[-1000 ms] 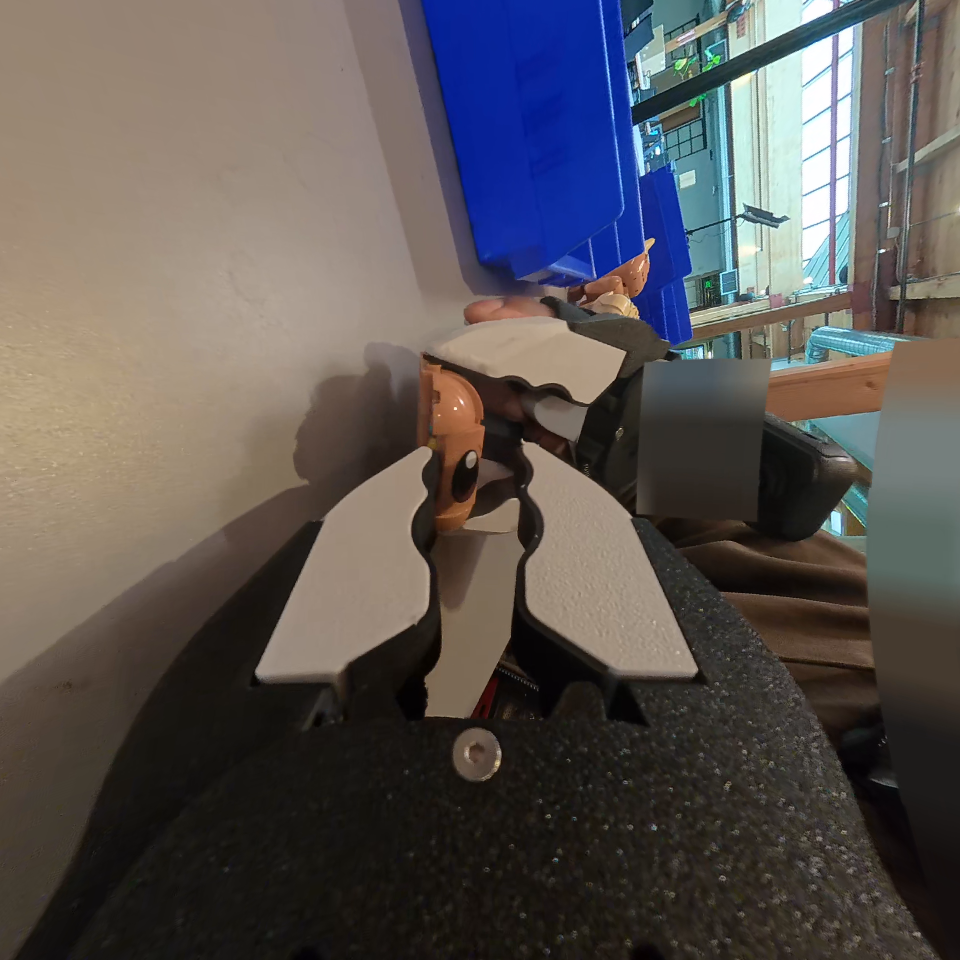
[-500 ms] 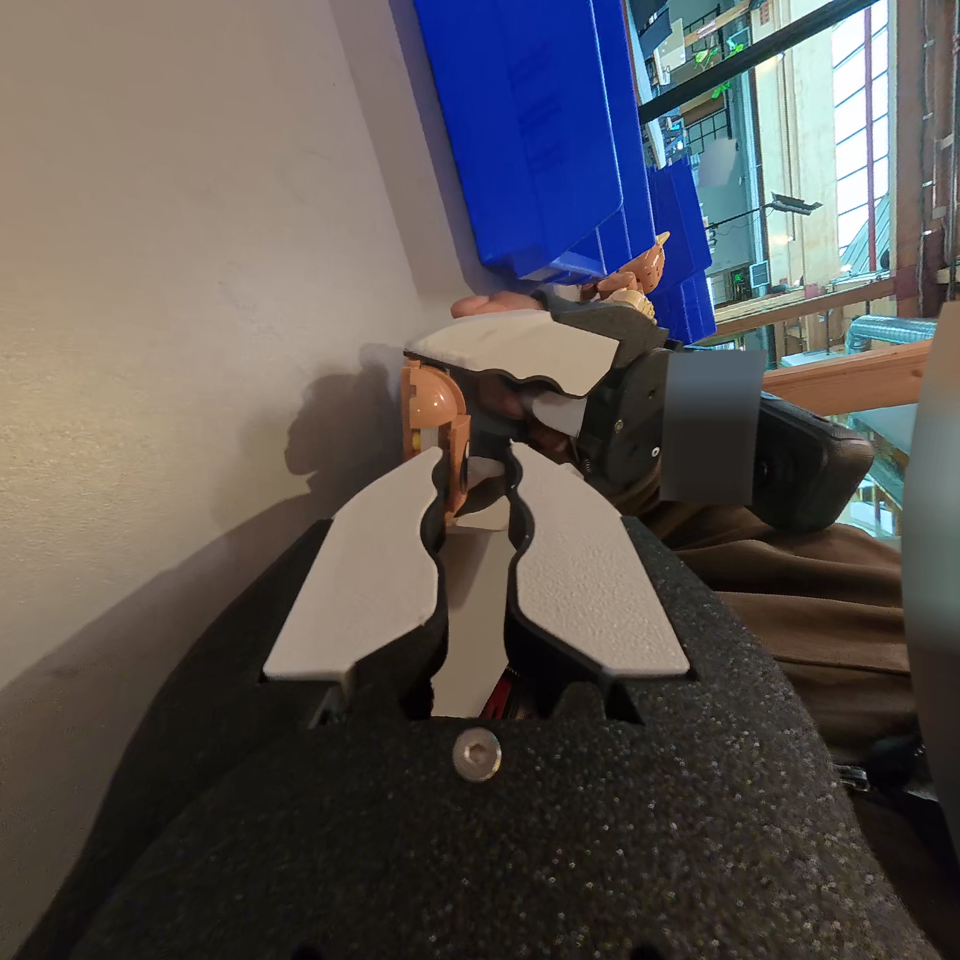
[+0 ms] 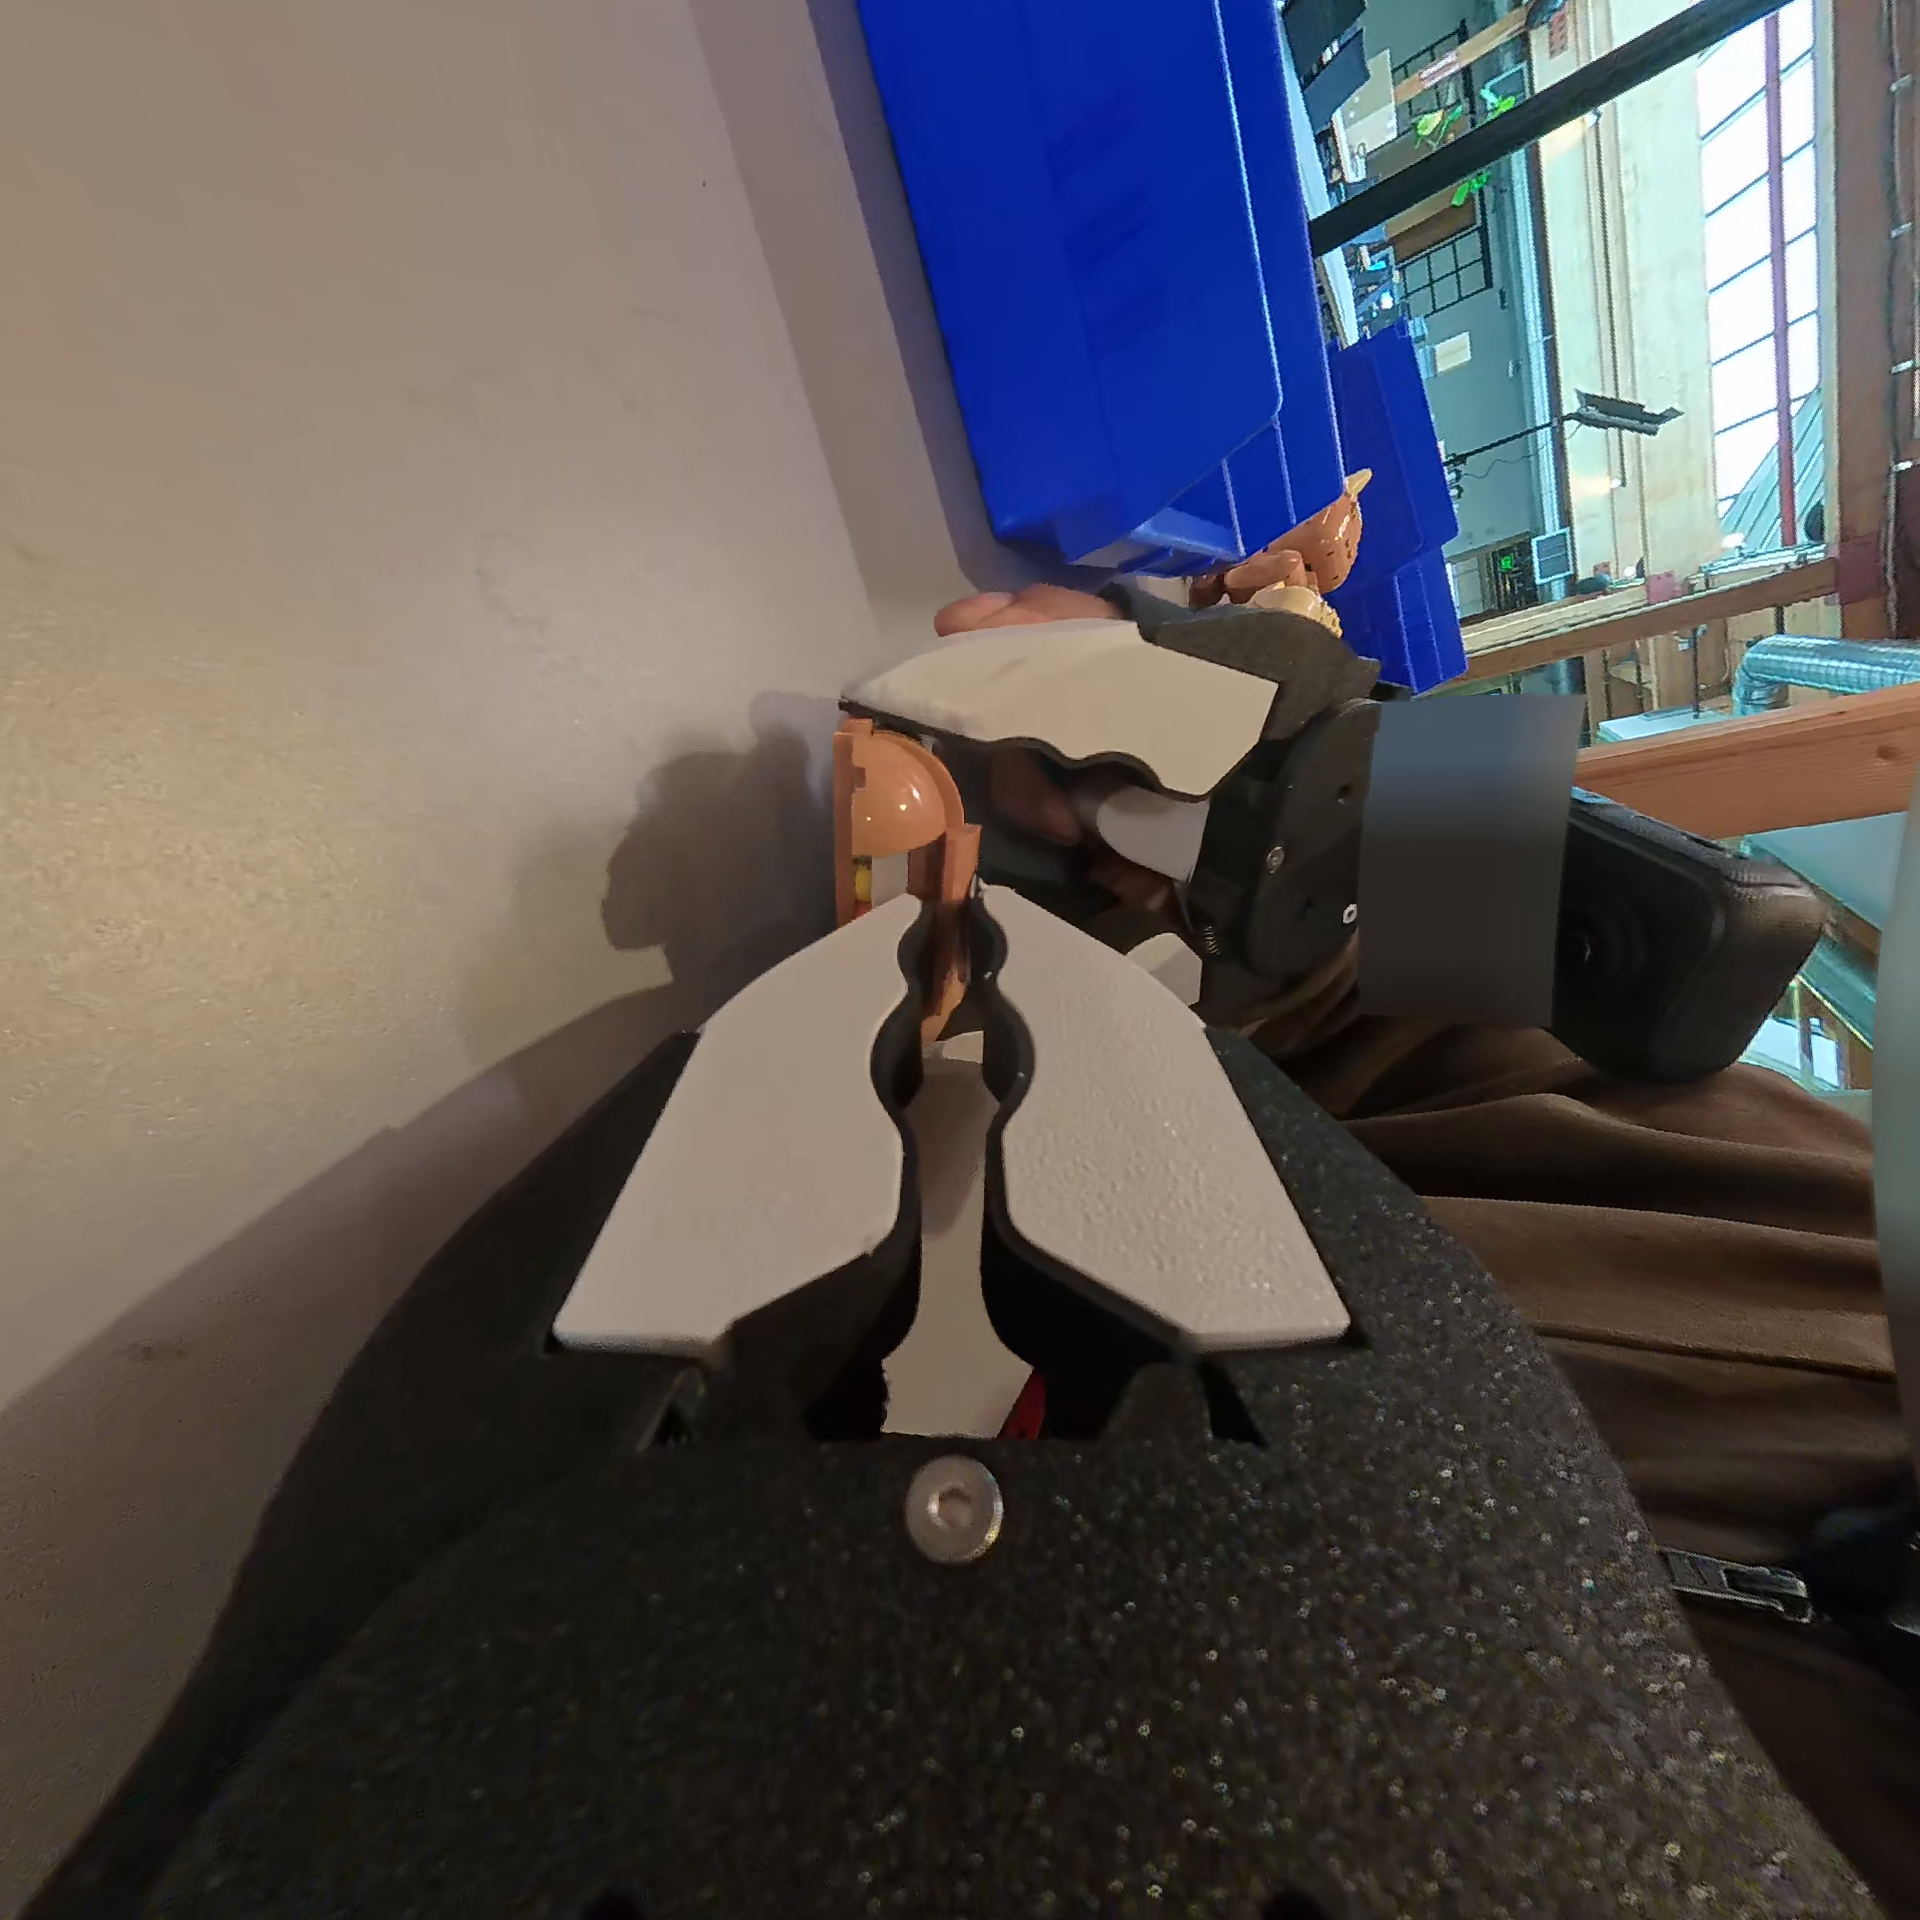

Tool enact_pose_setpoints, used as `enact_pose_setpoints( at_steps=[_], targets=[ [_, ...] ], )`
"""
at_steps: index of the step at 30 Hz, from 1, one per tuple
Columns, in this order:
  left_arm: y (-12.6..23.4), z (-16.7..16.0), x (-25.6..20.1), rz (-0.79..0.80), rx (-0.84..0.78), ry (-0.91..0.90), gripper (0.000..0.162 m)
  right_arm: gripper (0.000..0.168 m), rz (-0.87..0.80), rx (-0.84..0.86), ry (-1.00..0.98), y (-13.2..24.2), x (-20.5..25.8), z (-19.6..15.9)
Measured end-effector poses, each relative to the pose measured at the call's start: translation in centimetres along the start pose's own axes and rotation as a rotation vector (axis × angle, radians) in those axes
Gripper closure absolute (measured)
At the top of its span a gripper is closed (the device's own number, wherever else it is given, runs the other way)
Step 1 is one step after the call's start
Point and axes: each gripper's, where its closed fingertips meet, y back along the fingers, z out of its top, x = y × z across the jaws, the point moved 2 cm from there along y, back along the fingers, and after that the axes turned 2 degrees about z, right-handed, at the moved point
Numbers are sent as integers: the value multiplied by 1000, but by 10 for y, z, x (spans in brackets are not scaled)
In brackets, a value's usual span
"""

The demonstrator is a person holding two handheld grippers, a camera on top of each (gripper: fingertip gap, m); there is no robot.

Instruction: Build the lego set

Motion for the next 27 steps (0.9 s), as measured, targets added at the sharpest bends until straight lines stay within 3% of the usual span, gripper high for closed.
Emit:
enact_pose_setpoints(
  at_steps=[14,27],
  targets=[
    [-1,-3,-1,35,-8,-49,157,100,-7,4,-17,0,-2,-1],
    [-2,-1,0,45,-119,-23,157,100,-20,12,-47,0,-6,-2]
  ],
)
